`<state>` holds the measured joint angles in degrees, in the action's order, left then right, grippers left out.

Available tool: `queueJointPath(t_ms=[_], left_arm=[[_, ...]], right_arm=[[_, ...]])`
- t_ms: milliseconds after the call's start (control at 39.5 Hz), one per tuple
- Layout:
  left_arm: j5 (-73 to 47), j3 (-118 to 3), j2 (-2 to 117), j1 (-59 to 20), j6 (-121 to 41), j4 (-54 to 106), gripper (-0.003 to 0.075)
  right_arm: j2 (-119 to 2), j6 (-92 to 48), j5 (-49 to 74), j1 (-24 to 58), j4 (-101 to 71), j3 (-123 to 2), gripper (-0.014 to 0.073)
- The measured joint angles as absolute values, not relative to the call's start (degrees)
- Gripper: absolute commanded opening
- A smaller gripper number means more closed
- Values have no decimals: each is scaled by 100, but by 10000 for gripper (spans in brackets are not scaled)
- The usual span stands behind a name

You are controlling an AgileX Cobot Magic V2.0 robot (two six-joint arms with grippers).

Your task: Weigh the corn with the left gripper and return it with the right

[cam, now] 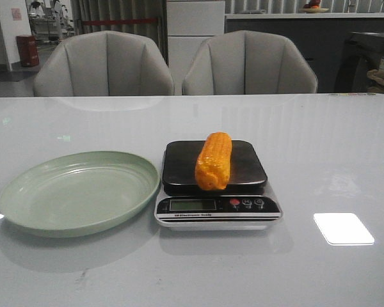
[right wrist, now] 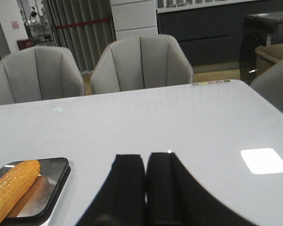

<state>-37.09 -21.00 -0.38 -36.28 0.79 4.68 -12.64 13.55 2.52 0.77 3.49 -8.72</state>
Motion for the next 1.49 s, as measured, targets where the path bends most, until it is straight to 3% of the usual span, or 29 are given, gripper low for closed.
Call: queueJointPath(t_ms=[228, 506, 582, 785, 1038, 1494], left_arm=[[-3709, -2100, -38, -3628, 79, 468, 133], [-3709, -2087, -38, -3628, 74, 468, 133], [-3709, -2087, -38, -3628, 74, 468, 133], [-3709, -2087, -38, -3628, 74, 468, 133], [-3709, -2087, -38, -3628, 66, 468, 133], [-3709, -2087, -38, -3628, 66, 468, 133]], right_arm=[[-2559, 1355, 1398, 77, 371, -2009, 156], [-2896, 1389, 1869, 77, 310, -2079, 165], [-2920, 1399, 1955, 77, 297, -2079, 245], [-3033, 1399, 2091, 430, 292, -2091, 622], [-3750, 1163, 2487, 1464, 230, -2558, 608], [-6544, 1647, 3194, 3019, -422, -5171, 607]])
